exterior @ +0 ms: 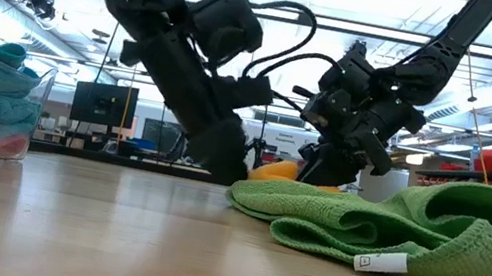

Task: Fold microfiber towels
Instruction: Fold the left yellow microfiber cloth

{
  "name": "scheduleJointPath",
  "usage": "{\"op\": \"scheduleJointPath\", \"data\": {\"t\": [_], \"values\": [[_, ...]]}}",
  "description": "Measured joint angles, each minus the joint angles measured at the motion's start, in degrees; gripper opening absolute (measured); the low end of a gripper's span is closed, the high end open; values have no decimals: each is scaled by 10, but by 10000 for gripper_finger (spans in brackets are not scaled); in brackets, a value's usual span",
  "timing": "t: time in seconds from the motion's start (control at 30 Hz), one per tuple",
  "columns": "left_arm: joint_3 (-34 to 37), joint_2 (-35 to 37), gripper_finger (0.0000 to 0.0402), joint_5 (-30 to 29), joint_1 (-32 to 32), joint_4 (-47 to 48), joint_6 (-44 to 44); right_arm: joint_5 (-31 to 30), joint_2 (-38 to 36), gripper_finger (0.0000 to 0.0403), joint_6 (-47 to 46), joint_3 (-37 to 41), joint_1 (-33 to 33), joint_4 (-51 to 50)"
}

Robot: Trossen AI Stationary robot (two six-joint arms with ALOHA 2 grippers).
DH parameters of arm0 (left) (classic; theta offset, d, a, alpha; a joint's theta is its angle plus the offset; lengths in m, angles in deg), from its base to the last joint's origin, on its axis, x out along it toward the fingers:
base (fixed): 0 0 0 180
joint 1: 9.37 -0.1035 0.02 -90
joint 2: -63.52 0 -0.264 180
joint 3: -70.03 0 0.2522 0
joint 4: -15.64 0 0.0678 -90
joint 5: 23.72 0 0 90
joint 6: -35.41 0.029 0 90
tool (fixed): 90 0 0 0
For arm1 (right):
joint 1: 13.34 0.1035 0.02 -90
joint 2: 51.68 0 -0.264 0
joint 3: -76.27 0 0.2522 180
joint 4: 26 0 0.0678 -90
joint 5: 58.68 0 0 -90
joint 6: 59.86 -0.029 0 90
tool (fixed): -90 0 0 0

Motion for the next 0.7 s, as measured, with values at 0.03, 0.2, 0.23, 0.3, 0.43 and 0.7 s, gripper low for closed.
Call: {"op": "scheduleJointPath", "data": {"t": [0.03,0.2,0.23,0.3,0.43,0.7], "values": [[1,6,69,4,1,15,1,0,0,101,-1,0,0,0],[0,32,64,7,7,37,2,0,0,101,-7,0,2,2],[0,37,63,7,7,43,2,0,0,101,-10,0,2,2],[-1,51,61,9,8,58,0,0,0,101,-14,0,2,3],[0,67,57,6,7,93,-6,0,0,101,-24,-2,2,1],[1,45,58,5,7,74,-30,-1,-6,101,-32,-14,7,-8]]}}
